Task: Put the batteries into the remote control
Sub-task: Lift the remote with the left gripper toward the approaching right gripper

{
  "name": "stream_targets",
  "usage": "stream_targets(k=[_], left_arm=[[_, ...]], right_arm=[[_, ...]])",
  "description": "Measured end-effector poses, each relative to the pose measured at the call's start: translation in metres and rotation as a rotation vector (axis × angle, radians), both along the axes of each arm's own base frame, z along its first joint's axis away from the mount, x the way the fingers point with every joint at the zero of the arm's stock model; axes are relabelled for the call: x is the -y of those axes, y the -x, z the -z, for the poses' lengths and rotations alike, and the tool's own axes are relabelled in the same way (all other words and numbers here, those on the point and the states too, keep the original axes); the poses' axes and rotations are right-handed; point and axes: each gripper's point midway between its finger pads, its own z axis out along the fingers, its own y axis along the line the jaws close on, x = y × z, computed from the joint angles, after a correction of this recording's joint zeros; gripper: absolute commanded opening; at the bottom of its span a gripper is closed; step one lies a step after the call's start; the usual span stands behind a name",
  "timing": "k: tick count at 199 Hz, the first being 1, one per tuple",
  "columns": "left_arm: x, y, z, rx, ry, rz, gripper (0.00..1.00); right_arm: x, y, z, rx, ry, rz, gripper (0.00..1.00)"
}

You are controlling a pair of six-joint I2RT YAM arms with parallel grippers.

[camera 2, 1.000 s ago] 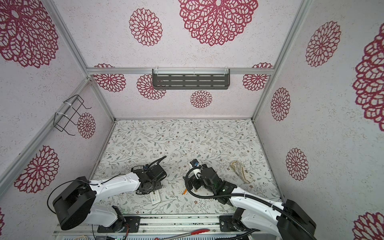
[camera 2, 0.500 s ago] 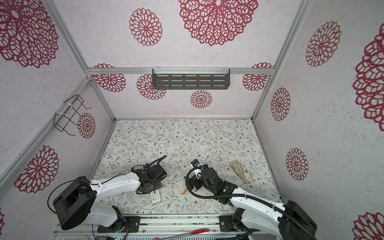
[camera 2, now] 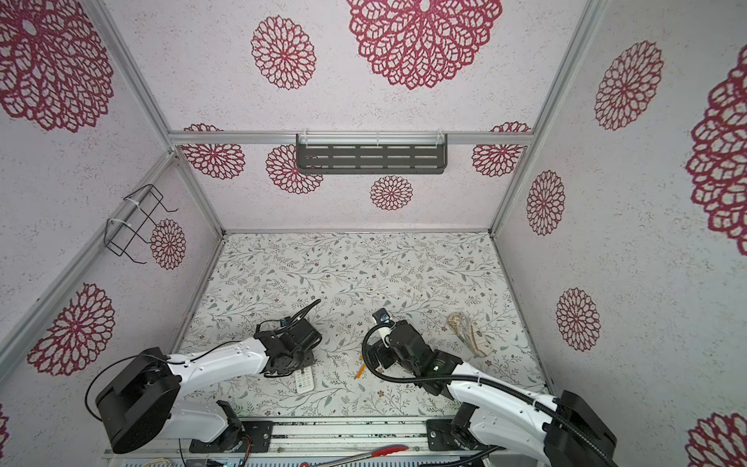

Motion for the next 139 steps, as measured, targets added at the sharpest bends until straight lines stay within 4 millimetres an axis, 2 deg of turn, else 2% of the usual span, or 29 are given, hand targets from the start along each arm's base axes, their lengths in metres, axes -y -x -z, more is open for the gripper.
stream_targets(k=[39, 76, 106, 139], left_arm=[[0.002, -0.017, -0.023, 0.092, 0.064, 0.035, 0.31], [0.015, -0.035, -0.058, 0.226, 0.173, 0.102, 0.31], [0.025, -0.040, -0.087, 0.350, 0.270, 0.168, 0.31], [0.036, -0.047, -0.116, 0.451, 0.340, 0.243, 0.31]], right_arm=[[0.001, 0.000, -0.020, -0.008, -0.074, 0.034, 0.99], [0.002, 0.005, -0.040, -0.014, -0.176, 0.050, 0.99], [-0.004, 0.010, -0.062, -0.018, -0.293, 0.029, 0.99], [-0.010, 0.015, -0.073, -0.044, -0.372, 0.005, 0.99]])
